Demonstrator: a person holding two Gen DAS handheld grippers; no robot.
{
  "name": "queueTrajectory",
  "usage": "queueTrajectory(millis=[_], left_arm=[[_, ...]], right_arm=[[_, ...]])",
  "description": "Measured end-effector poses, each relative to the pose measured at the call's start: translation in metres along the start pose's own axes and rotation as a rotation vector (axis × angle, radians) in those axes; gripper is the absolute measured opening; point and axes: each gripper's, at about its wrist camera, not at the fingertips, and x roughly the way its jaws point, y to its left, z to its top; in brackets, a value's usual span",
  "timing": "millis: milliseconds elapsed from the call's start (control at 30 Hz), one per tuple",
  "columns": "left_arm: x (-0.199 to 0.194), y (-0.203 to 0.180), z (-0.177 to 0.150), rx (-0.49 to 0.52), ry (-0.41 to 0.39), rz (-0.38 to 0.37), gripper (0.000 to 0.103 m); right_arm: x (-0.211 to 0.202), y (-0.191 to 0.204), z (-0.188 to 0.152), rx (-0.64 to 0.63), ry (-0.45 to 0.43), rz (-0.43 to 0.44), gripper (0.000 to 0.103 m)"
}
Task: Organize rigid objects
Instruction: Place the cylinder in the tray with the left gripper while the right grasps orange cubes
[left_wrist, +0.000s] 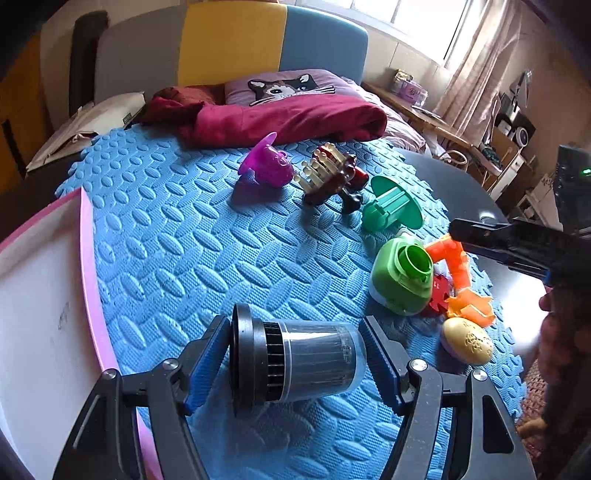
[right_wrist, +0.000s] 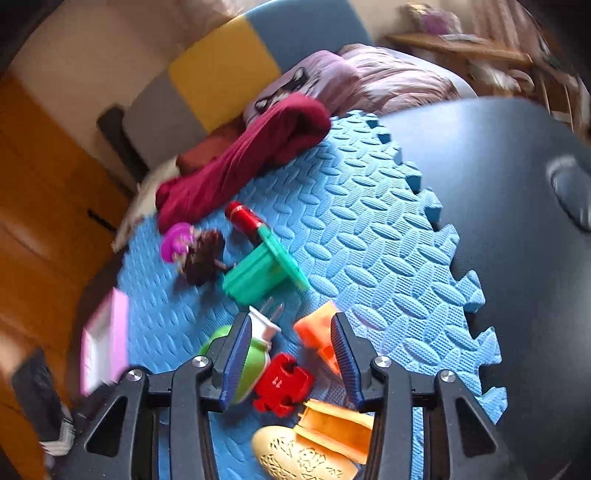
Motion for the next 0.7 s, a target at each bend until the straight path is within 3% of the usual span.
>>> queueTrajectory(millis=[100,433,500,700], left_arm=[[-0.005,0.001,-0.004,-0.007,-0.007,-0.011,0.072],[-0.031,0.006,-0.009,-0.039,-0.060,-0.062,0.072],[-0.040,0.011,-0.009,-0.053,-0.072,-0.070,0.072],[-0.083,0.041,-0.010,-0.127,-0.148,-0.083,0.072]], right_arm=[[0.004,0.004,-0.002,-0.040,-0.004,-0.086,0.045],[0.021,-0.008,-0.003,-0.035,0.040,-0.187,0.045],[0.020,-0.010,-0.001,-0.029,0.021,-0.176,0.037],[0.019,-0.014,0.002,-0.006,0.031,-0.151,0.039]])
